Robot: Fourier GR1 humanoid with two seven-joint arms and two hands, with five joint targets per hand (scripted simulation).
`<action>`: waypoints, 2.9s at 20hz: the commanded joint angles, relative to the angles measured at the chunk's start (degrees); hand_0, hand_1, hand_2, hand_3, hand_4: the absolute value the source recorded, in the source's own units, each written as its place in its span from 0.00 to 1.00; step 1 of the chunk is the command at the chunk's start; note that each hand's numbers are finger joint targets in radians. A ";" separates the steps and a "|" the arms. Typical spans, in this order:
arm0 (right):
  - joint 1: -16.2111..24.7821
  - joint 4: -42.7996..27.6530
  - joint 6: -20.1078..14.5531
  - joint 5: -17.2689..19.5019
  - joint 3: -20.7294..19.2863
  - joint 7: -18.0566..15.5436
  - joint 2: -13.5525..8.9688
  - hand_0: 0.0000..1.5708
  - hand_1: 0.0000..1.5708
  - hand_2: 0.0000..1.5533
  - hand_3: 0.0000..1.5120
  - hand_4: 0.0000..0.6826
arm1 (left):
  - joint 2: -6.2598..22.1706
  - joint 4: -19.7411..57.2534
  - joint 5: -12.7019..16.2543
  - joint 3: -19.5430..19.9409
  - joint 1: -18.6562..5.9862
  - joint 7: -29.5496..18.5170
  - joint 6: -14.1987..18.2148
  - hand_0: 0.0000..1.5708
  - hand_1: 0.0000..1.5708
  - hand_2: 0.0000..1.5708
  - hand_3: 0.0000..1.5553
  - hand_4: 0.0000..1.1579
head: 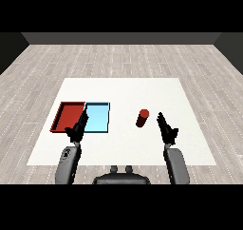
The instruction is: Pick the red can and put it in the red box
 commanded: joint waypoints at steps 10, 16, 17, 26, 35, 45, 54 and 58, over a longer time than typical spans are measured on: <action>-1.16 4.21 17.07 -12.69 -13.99 -20.51 -10.55 0.00 0.00 0.00 0.00 0.00 | -0.14 -5.97 1.91 3.48 -2.74 -16.81 -1.87 0.00 0.00 0.00 0.00 0.00; -2.88 11.85 22.01 -13.54 -17.35 -25.56 -12.98 0.00 0.00 0.00 0.00 0.00 | 0.28 -0.78 2.38 4.39 2.43 -27.23 -5.90 0.00 0.00 0.00 0.00 0.00; -3.81 14.00 21.03 -12.16 -16.53 -27.14 -11.28 0.00 0.00 0.00 0.00 0.00 | 0.69 -1.15 2.92 5.07 -1.12 -23.41 -5.34 0.00 0.00 0.00 0.00 0.00; -7.93 16.14 23.94 -15.00 -20.10 -23.86 -15.31 0.00 0.00 0.00 0.00 0.00 | -1.49 -5.73 2.18 3.05 5.74 -24.95 -4.97 0.00 0.00 0.00 0.00 0.00; -8.69 20.13 21.05 -8.71 -15.54 -28.12 -10.86 0.00 0.00 0.00 0.00 0.00 | -0.67 -9.40 3.22 4.12 2.54 -20.08 -4.60 0.00 0.00 0.00 0.00 0.00; -17.93 21.57 18.96 -13.93 -15.08 -15.14 -10.36 0.00 0.00 0.00 0.00 0.00 | -0.93 1.81 4.49 6.99 -0.95 -27.60 -6.19 0.00 0.00 0.00 0.00 0.00; -20.32 30.57 15.53 -11.85 -12.31 -21.61 -3.97 0.00 0.00 0.00 0.00 0.00 | -2.35 -4.33 2.68 4.83 -0.53 -22.69 -2.83 0.00 0.00 0.00 0.00 0.00; -23.51 38.21 15.18 -10.51 -11.69 -26.12 -2.45 0.00 0.00 0.00 0.00 0.00 | -1.89 -3.38 1.97 5.10 0.27 -23.81 -2.79 0.00 0.00 0.00 0.00 0.00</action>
